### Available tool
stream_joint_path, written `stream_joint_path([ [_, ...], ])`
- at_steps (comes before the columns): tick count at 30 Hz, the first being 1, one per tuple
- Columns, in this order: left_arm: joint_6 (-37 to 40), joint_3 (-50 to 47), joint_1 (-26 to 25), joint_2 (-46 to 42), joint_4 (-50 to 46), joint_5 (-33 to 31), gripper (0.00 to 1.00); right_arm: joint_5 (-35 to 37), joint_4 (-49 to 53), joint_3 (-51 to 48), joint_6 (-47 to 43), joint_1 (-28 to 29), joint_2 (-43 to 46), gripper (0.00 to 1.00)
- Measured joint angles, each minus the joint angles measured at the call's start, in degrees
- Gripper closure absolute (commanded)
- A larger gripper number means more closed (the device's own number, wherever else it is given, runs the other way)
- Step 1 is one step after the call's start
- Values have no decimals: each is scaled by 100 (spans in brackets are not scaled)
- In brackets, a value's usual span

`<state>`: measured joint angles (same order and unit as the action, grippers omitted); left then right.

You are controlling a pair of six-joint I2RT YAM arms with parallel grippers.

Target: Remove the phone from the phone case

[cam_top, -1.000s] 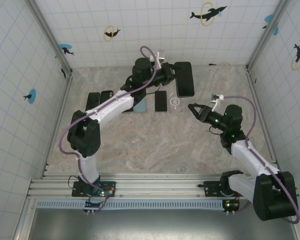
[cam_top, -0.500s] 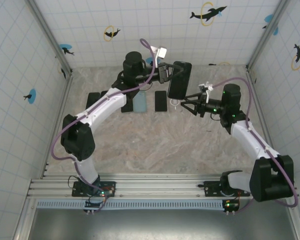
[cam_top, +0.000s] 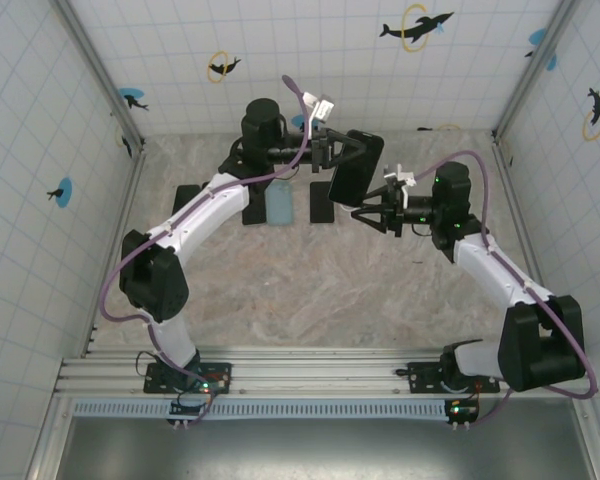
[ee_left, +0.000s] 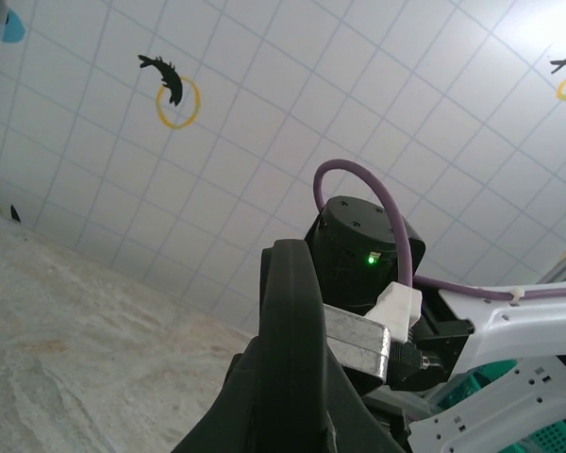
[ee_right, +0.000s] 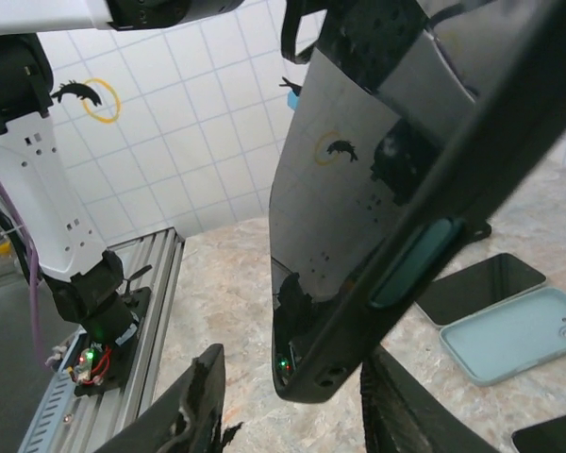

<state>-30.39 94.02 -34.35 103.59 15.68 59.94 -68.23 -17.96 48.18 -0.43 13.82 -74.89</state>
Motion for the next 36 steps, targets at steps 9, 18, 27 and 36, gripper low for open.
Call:
stream_joint_path([
  [9,-94,0,2,0,17,118,100,-109,-254,42,48,59,-66,77],
  [18,-306,0,85,0,50,170,100,-199,-295,42,39,59,-92,79],
  [27,-509,0,103,0,315,304,100,-251,-304,83,76,81,-94,84],
  [36,-588,50,129,0,437,420,100,-317,-297,216,151,98,-168,90],
])
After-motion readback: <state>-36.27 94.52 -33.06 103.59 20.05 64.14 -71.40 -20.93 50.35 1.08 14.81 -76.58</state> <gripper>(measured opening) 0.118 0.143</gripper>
